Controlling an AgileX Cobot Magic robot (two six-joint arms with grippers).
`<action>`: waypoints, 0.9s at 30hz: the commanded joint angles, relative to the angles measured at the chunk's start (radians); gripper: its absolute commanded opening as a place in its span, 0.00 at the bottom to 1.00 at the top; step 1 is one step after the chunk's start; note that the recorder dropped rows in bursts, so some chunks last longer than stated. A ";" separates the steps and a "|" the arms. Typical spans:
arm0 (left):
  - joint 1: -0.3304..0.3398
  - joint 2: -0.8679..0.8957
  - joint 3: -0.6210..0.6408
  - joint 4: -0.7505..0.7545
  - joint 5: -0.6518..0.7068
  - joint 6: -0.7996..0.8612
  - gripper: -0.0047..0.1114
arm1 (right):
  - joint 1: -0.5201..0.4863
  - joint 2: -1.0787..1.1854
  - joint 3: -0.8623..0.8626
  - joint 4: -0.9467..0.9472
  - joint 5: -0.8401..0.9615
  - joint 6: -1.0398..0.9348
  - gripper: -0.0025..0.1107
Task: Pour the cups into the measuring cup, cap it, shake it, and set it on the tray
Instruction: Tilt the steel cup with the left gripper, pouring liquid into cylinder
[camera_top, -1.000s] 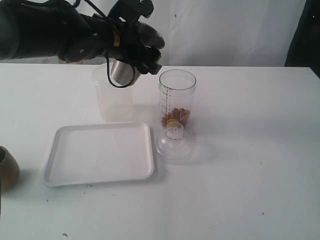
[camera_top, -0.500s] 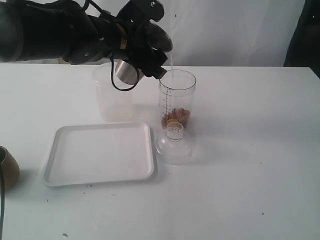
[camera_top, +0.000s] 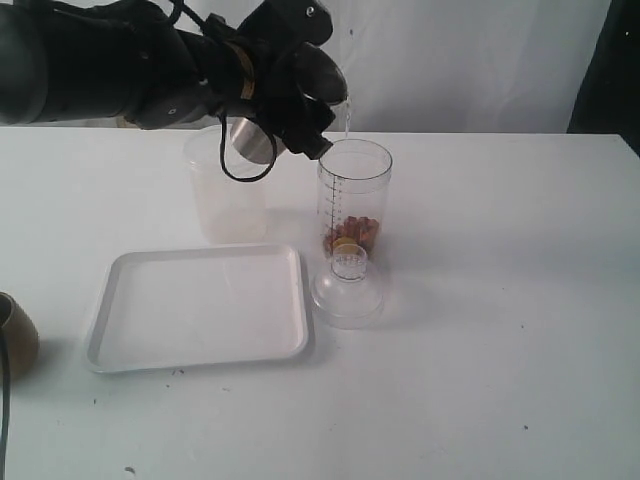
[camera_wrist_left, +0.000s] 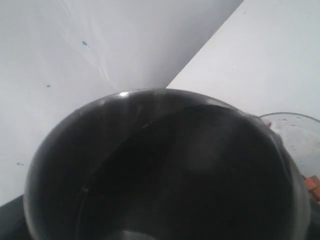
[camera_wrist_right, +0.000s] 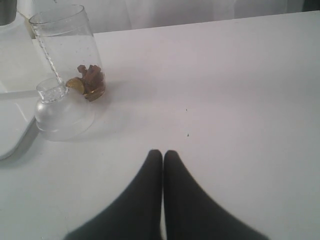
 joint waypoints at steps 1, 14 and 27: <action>-0.002 -0.033 -0.014 0.064 -0.068 0.004 0.04 | 0.006 -0.006 0.005 -0.003 -0.008 0.004 0.02; -0.002 -0.033 -0.093 0.089 -0.032 0.004 0.04 | 0.006 -0.006 0.005 -0.003 -0.008 0.004 0.02; -0.002 -0.031 -0.094 0.141 -0.029 0.004 0.04 | 0.006 -0.006 0.005 -0.003 -0.008 0.005 0.02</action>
